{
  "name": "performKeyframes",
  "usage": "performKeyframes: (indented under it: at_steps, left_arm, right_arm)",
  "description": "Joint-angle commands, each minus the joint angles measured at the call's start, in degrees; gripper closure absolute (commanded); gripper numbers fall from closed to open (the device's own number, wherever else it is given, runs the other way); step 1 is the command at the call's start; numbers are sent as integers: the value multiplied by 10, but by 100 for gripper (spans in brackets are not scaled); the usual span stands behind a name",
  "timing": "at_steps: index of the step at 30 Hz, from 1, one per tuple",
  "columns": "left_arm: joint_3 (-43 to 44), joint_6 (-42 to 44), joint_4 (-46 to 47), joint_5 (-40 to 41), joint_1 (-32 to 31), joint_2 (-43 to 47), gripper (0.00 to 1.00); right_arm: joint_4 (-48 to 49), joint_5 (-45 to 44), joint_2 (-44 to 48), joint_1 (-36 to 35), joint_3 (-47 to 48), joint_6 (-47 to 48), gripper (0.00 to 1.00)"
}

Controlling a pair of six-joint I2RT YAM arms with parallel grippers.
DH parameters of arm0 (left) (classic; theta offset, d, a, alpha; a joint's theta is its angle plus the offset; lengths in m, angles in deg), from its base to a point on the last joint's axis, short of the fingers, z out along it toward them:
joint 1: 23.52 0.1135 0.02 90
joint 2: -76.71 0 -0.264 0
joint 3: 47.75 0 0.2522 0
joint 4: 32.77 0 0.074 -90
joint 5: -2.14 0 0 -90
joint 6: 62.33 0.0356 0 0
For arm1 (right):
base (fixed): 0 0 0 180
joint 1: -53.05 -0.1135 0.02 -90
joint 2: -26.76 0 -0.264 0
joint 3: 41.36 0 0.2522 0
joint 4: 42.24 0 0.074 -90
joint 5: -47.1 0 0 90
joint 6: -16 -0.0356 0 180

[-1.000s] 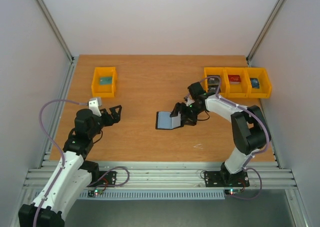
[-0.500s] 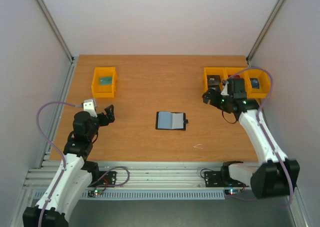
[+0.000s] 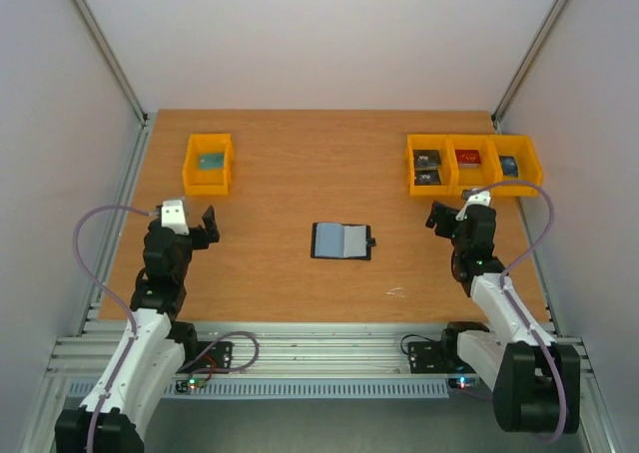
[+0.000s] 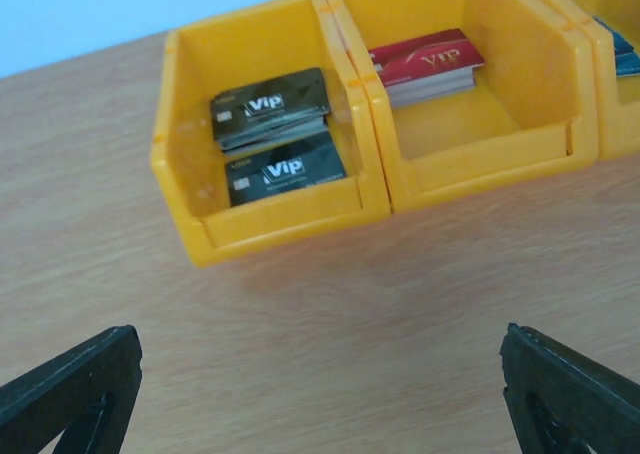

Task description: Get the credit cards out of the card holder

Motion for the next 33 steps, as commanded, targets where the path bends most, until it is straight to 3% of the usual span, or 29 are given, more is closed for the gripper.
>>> performKeyframes:
  at_steps: [1, 6, 12, 16, 18, 22, 27, 31, 33]
  left_arm:
    - [-44, 45, 111, 26, 3, -19, 1]
    - [-121, 90, 291, 16, 4, -59, 1]
    - [-122, 104, 338, 3, 5, -114, 1]
    - [-108, 74, 384, 65, 5, -176, 1]
    - [-85, 41, 381, 93, 6, -215, 1]
    - [-36, 27, 409, 48, 5, -315, 1]
    - [27, 54, 439, 73, 5, -437, 1]
    - [21, 85, 530, -12, 6, -523, 1]
    - [46, 103, 493, -25, 5, -532, 1]
  right_arm:
    - [229, -22, -55, 4, -39, 55, 2]
    - [405, 3, -166, 4, -81, 67, 1]
    - [544, 49, -292, 4, -92, 98, 2]
    - [638, 80, -384, 4, -90, 110, 2]
    - [559, 70, -361, 4, -71, 108, 2]
    - [503, 89, -363, 4, -38, 114, 2]
    - [502, 93, -364, 4, -36, 116, 1]
    - [492, 95, -364, 4, -29, 118, 2]
    - [474, 83, -365, 4, -19, 113, 1]
